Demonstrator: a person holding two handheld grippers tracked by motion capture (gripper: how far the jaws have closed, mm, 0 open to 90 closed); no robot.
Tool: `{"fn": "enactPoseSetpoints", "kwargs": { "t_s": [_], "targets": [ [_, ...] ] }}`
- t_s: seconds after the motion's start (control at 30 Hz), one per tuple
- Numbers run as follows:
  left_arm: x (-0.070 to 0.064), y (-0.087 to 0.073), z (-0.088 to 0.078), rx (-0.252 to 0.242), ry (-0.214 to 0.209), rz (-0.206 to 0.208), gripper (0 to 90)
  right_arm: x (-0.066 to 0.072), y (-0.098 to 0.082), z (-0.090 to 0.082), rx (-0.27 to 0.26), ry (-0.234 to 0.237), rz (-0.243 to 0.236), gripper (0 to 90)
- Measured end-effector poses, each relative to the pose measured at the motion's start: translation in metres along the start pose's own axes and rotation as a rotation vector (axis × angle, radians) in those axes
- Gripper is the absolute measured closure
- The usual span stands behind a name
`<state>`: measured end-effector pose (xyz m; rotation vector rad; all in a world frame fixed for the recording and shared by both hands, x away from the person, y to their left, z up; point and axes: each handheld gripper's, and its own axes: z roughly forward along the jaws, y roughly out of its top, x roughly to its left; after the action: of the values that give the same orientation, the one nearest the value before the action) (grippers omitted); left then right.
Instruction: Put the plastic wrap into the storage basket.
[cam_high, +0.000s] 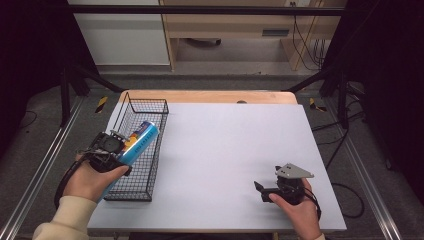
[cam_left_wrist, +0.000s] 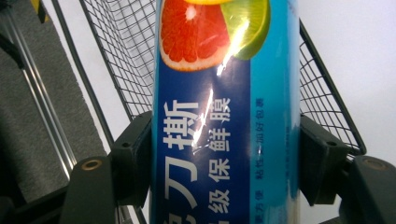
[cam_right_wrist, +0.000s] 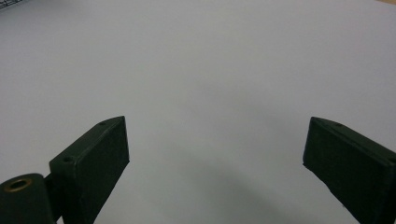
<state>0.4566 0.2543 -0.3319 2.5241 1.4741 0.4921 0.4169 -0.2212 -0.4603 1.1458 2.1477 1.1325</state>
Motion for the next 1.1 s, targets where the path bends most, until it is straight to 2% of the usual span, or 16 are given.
{"fn": "enactPoseSetpoints", "kwargs": {
  "t_s": [0.23,0.33,0.5,0.9,1.1],
  "targets": [
    [0.004,0.005,0.004,0.024,0.011,-0.025,32.0,0.001,0.001,0.001,-0.006,0.006,-0.001,7.2],
    [0.006,0.007,0.008,0.038,-0.001,-0.030,31.9,0.001,0.001,0.002,-0.002,0.011,0.000,7.3],
    [0.007,0.012,0.012,0.053,0.008,-0.034,32.0,0.002,0.001,0.002,0.002,0.014,-0.001,7.3],
    [0.006,0.020,0.025,0.082,-0.006,-0.035,32.0,0.001,0.001,0.002,0.000,0.017,0.005,7.4],
    [0.008,0.021,0.030,0.098,-0.013,-0.057,32.0,0.001,0.001,0.002,-0.001,0.019,-0.002,7.4]
  ]
}}
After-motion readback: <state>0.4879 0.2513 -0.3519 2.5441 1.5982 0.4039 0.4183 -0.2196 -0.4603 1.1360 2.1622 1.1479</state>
